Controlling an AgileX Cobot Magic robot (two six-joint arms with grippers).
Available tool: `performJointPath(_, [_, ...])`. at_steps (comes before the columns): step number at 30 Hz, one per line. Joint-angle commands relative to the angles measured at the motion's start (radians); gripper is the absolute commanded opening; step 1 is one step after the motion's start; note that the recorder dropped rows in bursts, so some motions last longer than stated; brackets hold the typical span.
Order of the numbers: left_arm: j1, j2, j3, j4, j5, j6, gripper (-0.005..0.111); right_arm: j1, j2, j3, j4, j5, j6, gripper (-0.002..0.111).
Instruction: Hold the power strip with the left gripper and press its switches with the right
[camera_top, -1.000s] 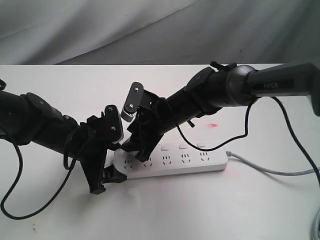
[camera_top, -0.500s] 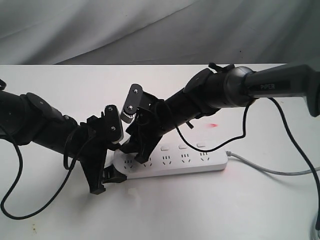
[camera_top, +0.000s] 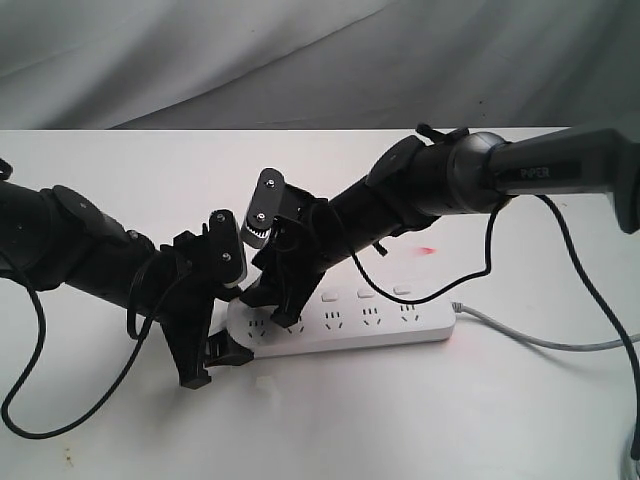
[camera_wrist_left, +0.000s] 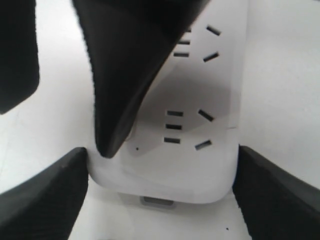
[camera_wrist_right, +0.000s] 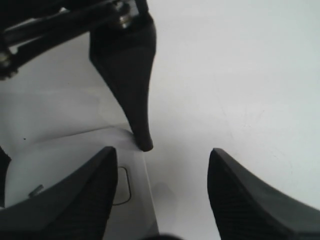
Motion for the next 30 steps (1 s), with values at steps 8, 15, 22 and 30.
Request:
performJointPath(8, [0.001, 0.001, -0.006, 0.003, -0.011, -0.003, 0.056, -0.002, 0.047, 0.006, -0.06, -0.028, -0.009, 0.051])
performJointPath(15, [0.001, 0.001, -0.006, 0.003, -0.011, -0.003, 0.056, -0.023, 0.047, 0.006, -0.084, -0.024, -0.009, 0.051])
performJointPath(22, [0.001, 0.001, -0.006, 0.003, -0.011, -0.003, 0.056, -0.026, 0.047, 0.006, -0.104, -0.006, -0.009, 0.051])
performJointPath(30, [0.001, 0.001, -0.006, 0.003, -0.011, -0.003, 0.056, -0.026, 0.047, 0.006, -0.119, 0.007, -0.009, 0.051])
